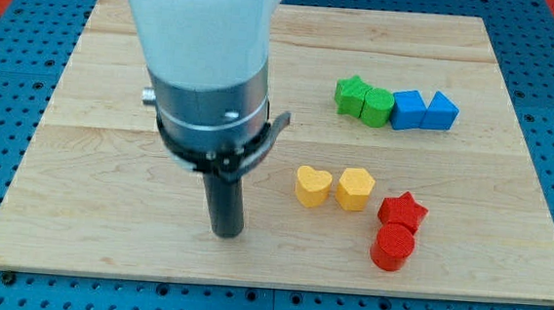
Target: Move the yellow blocks into the red star
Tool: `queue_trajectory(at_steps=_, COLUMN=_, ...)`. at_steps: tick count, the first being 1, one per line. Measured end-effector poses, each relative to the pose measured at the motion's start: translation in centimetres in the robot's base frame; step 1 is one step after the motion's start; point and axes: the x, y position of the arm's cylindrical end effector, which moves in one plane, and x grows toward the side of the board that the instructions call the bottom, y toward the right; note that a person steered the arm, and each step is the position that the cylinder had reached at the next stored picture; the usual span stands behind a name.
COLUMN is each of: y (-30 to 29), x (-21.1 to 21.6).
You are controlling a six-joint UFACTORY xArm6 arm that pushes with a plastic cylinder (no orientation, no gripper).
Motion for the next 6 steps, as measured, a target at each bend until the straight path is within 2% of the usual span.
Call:
queue_trajectory(at_steps=1, y=0.3, x=-3.4)
queue_trajectory(at_steps=3, y=0.6, x=-3.3)
queue_trajectory(at_steps=4, y=1.5, x=-1.0)
queue_trajectory(at_steps=5, y=3.9, x=4.0)
queue_trajectory(at_steps=6, y=5.2, x=4.3)
